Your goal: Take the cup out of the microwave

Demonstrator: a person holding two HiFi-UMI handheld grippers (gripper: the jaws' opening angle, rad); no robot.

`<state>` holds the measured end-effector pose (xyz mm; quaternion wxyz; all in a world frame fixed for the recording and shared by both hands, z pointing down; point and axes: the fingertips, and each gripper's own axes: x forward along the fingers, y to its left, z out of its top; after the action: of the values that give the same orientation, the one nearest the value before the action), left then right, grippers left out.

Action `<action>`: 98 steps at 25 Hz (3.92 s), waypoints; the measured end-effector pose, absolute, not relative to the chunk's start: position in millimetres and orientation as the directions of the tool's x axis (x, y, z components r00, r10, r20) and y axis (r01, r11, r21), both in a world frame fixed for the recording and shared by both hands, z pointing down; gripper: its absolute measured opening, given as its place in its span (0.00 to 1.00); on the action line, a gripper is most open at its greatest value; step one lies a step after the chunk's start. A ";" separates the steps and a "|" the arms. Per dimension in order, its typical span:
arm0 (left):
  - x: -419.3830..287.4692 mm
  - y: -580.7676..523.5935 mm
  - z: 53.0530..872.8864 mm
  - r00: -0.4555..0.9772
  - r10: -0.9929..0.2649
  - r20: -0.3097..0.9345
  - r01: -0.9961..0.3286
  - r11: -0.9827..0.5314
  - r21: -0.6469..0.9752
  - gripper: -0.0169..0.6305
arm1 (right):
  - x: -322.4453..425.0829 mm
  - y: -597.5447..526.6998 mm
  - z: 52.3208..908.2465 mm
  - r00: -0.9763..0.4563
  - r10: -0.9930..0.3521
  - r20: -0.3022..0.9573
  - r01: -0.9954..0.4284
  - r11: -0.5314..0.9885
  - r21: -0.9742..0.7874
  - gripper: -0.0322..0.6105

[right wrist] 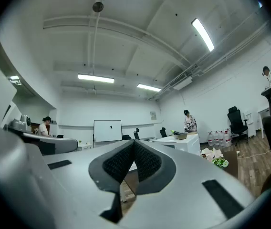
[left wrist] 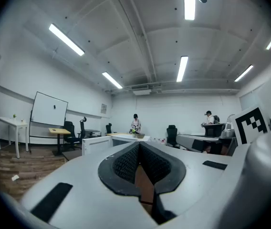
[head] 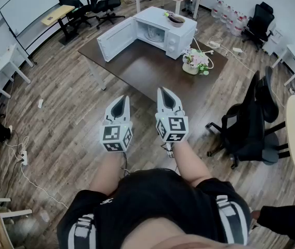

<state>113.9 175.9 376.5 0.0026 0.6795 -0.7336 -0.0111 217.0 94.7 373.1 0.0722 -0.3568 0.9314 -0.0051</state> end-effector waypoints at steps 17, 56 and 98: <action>58.1 209.6 380.1 -0.070 -0.997 -0.028 -0.997 0.069 0.036 0.03 | 159.3 129.7 377.9 -0.733 -0.668 -0.130 -0.667 0.743 -0.052 0.05; -202.6 -176.2 381.5 0.186 -0.982 -0.026 -0.983 -0.185 -0.016 0.03 | -97.7 -240.1 387.4 -0.546 -0.825 -0.145 -0.821 0.561 -0.100 0.05; -212.7 -398.1 440.1 0.511 -0.854 0.097 -0.860 -0.505 0.077 0.03 | -127.4 -514.5 514.8 -0.296 -0.954 0.056 -0.955 0.293 -0.053 0.73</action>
<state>-212.7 -398.1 440.1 0.0575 0.8672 -0.4941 0.0230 -127.4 -514.5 514.8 -0.0067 -0.5934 0.8040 -0.0377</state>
